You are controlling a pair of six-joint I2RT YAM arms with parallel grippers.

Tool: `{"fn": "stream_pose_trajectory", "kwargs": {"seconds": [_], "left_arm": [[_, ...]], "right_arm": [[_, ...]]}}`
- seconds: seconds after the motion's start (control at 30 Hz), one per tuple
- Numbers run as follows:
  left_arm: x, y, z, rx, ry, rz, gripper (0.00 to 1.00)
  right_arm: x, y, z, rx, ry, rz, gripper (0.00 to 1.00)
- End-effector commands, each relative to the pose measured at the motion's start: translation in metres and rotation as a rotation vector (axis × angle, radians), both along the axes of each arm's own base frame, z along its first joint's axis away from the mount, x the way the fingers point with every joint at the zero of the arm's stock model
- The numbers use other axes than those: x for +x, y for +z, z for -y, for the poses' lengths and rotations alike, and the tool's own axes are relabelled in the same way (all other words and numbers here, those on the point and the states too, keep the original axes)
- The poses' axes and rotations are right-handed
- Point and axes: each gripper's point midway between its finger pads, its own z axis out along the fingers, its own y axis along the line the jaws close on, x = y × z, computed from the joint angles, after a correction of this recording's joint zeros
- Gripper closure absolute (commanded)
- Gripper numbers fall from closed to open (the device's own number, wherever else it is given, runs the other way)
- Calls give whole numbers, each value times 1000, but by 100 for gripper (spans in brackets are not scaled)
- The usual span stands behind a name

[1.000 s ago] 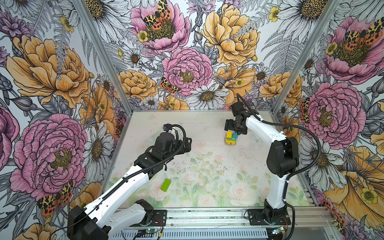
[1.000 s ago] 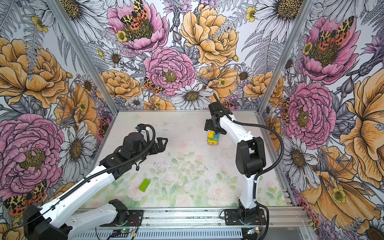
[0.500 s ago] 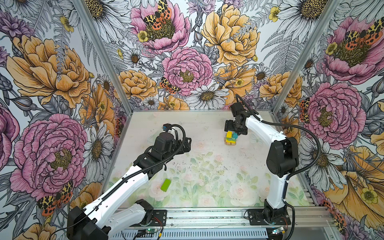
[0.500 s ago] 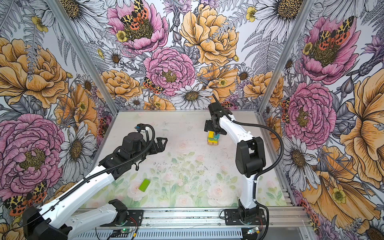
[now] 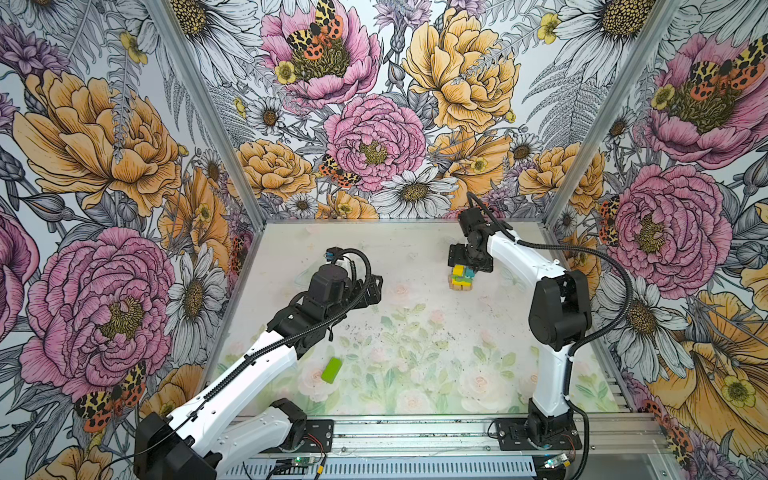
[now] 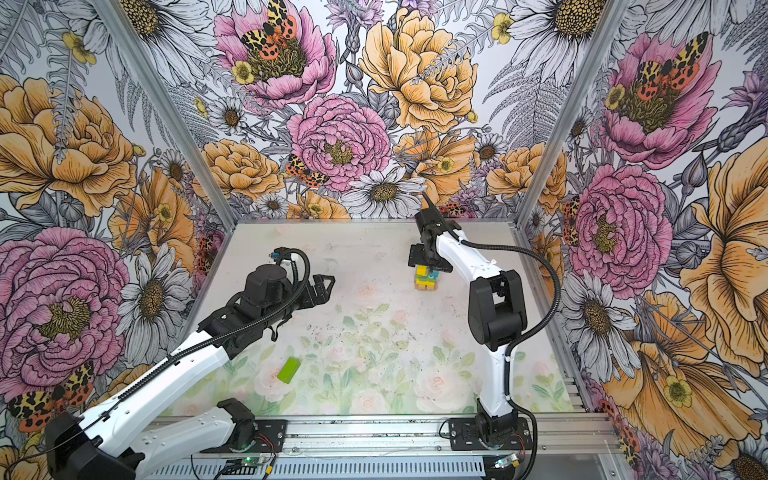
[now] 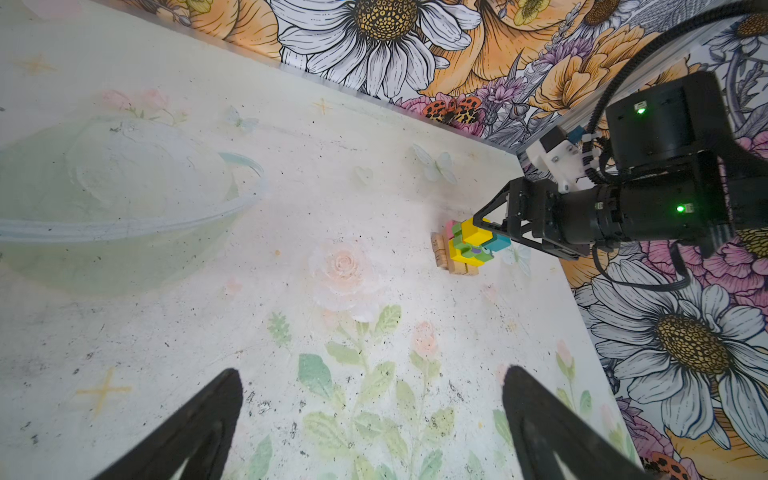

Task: Build the wood block tower
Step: 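Close the right gripper on the yellow and teal cubes, squeezing them together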

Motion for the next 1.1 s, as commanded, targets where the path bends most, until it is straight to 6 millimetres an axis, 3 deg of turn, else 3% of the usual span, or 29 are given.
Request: {"fn": "stream_pose_trajectory", "kwargs": {"seconds": [0.0,1.07], "left_arm": [[0,-1,1,3,-17,-4,1],[3,-1,2,8,-14,-8,1]], "right_arm": [[5,-1,-1,2,11,3,10],[6,-16,-2,19,25,-31,30]]}}
